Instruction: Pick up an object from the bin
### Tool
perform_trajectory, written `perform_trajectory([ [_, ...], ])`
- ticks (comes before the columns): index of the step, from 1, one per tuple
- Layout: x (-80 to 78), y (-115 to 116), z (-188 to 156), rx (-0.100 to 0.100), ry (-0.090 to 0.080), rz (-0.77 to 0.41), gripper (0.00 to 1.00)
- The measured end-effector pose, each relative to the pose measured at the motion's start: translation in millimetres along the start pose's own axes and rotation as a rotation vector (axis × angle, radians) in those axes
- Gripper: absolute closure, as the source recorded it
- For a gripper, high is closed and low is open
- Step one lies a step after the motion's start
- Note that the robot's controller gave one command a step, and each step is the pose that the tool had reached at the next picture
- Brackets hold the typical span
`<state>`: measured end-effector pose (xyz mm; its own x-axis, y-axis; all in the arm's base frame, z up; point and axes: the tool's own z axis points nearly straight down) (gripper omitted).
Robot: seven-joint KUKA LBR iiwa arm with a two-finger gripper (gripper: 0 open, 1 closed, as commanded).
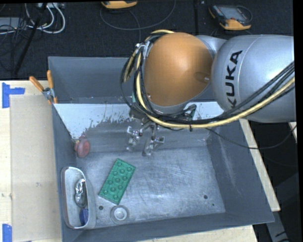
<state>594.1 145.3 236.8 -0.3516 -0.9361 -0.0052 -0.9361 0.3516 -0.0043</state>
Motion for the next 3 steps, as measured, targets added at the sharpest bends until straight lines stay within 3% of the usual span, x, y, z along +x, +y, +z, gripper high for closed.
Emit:
perform_trajectory([
  [1,1.2,0.5,1.8,-0.005,0.002,0.004,0.0],
  [2,-11.2,7.3,154.7,-0.013,0.007,-0.046,0.0],
  [3,-11.5,4.0,148.4,-0.004,0.004,-0.043,1.0],
])
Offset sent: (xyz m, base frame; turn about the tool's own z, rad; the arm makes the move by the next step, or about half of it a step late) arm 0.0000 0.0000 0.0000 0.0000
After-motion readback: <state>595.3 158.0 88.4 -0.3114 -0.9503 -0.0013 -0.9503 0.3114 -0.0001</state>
